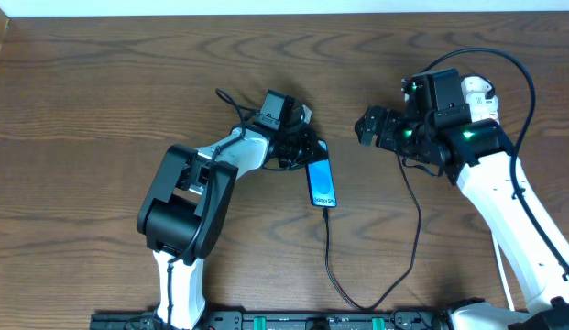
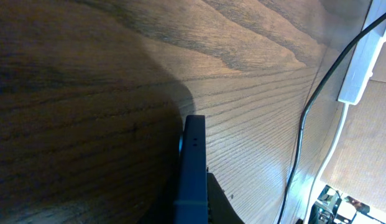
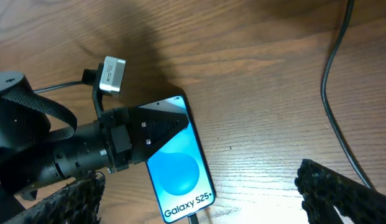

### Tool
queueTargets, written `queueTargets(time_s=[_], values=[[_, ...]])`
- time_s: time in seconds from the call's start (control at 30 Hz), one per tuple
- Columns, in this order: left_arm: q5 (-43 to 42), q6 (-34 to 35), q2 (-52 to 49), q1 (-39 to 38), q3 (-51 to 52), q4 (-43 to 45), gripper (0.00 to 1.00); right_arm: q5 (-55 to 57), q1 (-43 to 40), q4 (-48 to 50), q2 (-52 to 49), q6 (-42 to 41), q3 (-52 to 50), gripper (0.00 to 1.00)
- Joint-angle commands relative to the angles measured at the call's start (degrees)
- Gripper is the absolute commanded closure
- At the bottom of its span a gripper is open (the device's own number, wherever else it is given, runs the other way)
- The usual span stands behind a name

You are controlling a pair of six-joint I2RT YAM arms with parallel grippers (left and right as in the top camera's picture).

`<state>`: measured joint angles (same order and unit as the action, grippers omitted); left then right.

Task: Plug charger to phone and switch on socket
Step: 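Lay the phone flat on the table with the left gripper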

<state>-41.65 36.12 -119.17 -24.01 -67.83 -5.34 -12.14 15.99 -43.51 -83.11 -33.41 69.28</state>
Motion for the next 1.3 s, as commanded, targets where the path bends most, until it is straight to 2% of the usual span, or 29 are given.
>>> queueTargets(time_s=[0.0,0.13,0.17,0.3,0.33,0.43,0.83,1.0,1.07,1.27], values=[[-0.2,-0.02,-0.72,0.2,-0.63,0.81,0.93,1.07,0.28,-0.11,0.7,0.9,0.31,0.02],[-0.31,-0.02,-0.72,0.2,-0.63,0.76,0.93,1.31,0.28,-0.09,0.7,0.9,0.31,0.02],[-0.31,-0.02,-0.72,0.2,-0.63,0.74,0.88,1.31,0.28,-0.07,0.7,0.92,0.31,0.02],[-0.31,-0.02,-0.72,0.2,-0.63,0.74,0.51,1.31,0.28,-0.09,0.7,0.92,0.31,0.02],[-0.28,-0.04,-0.72,0.2,-0.63,0.74,0.48,1.29,0.28,-0.11,0.7,0.92,0.31,0.02],[-0.28,-0.04,-0.72,0.2,-0.63,0.72,0.48,1.29,0.28,-0.13,0.7,0.92,0.31,0.02],[0.13,-0.04,-0.72,0.2,-0.66,-0.33,0.29,1.29,0.28,-0.5,0.7,0.92,0.31,0.02],[5.62,-0.76,-0.66,0.2,-1.31,-5.51,0.26,1.29,0.28,-0.52,0.7,0.9,0.31,0.02],[6.86,-2.19,-0.61,0.2,-1.9,-7.32,0.2,1.29,0.28,-0.59,0.7,0.92,0.31,0.02],[14.27,-3.54,-0.61,0.2,-5.33,-16.2,0.18,1.31,0.28,-0.72,0.7,0.9,0.31,0.01]])
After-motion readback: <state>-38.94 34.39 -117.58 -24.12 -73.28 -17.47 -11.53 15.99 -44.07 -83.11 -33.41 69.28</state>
